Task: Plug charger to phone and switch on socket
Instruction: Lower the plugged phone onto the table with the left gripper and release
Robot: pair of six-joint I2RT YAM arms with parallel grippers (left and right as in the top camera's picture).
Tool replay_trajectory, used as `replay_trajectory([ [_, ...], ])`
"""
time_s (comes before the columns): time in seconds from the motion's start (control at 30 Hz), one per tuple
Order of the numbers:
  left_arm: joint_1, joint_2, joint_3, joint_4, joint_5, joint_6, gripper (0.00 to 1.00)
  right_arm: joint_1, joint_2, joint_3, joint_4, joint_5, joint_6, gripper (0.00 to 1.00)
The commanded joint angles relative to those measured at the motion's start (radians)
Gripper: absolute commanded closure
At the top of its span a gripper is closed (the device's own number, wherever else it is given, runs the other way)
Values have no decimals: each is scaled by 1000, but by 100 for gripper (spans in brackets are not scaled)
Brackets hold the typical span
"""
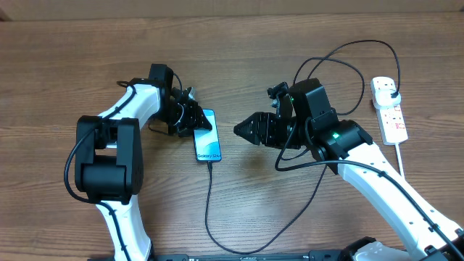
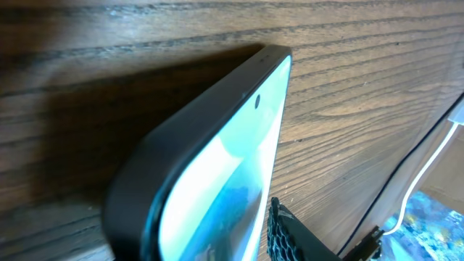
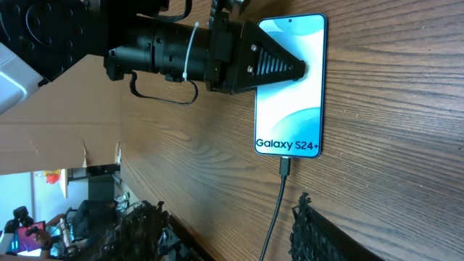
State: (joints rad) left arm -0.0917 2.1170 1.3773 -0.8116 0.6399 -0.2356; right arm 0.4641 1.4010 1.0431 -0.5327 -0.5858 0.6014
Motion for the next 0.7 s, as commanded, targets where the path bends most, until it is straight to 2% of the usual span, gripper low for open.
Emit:
replay_trajectory([
  [0.0,6,25,-15,-4,-181,3,62,-5,2,1,2,9,-8,41],
  [0.67,6,25,-15,-44,-366,3,59,-5,2,1,-2,10,-8,40],
])
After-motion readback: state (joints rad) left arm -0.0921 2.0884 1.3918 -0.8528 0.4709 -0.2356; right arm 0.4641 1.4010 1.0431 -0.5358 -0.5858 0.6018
